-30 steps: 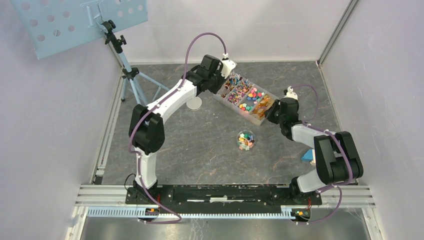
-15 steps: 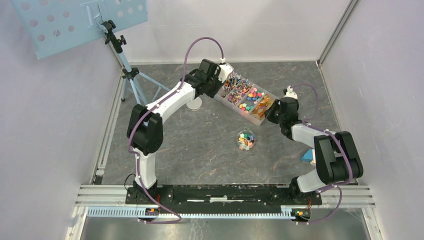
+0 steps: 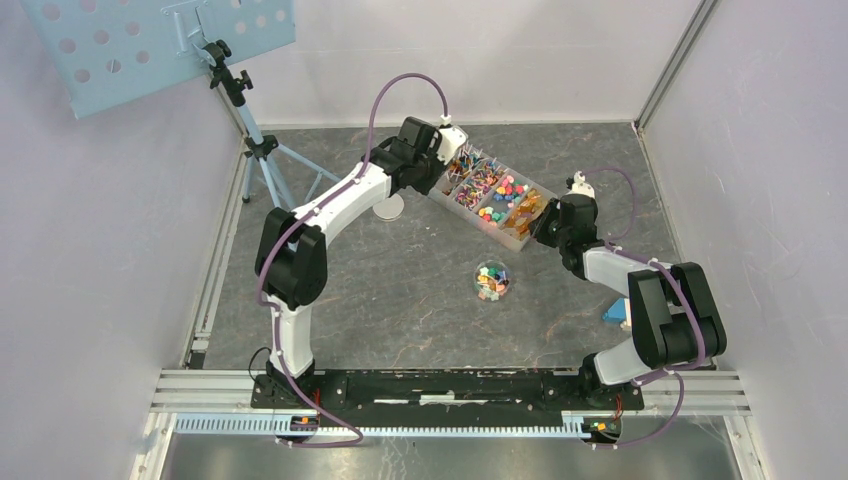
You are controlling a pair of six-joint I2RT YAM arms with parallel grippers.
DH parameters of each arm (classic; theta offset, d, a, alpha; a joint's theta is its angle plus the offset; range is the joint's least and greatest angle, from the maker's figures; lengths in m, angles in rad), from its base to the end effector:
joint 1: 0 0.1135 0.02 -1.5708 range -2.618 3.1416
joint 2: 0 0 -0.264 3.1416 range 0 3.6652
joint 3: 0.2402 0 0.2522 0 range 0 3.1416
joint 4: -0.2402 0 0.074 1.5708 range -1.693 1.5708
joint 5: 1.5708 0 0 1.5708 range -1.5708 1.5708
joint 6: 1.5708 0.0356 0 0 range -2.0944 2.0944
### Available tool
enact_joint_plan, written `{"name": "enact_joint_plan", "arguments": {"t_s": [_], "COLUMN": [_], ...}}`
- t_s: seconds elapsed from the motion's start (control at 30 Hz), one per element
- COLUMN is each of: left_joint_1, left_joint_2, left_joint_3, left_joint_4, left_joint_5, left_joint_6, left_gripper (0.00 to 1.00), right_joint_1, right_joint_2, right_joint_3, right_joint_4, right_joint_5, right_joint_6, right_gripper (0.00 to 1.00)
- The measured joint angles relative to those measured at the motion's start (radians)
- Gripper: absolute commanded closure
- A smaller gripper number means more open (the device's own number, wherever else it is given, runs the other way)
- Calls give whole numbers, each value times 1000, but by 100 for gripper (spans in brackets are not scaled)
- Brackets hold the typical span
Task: Pack the candies
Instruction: Scoop the fake candies from the storage box.
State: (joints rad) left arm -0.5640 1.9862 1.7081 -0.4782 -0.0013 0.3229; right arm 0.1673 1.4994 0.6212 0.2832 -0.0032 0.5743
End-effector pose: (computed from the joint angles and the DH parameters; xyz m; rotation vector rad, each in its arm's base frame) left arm 0.3873 -0.2449 0.2703 0.9992 2.1050 -0.1194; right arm 0.2904 0.0492 0.1652 0.4423 2.1525 0.4259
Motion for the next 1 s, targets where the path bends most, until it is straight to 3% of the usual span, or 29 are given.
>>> {"name": "enact_joint_plan", "arguments": {"t_s": [0.43,1.0], "left_joint_1": [0,2], "left_joint_2": [33,29], "left_joint_3": [60,-27], "left_joint_4": [-19,17], "left_joint_5": [12,-24], "left_joint_6": [-12,-12], "left_gripper": [98,98], "right_joint_1": [-5,-5], "right_joint_2": [2,2], "right_joint_3": [0,0], "right_joint_4": [3,4], "right_joint_5": [-15,-16], "right_joint_6": [-5,-8], "right_gripper": [89,90]}}
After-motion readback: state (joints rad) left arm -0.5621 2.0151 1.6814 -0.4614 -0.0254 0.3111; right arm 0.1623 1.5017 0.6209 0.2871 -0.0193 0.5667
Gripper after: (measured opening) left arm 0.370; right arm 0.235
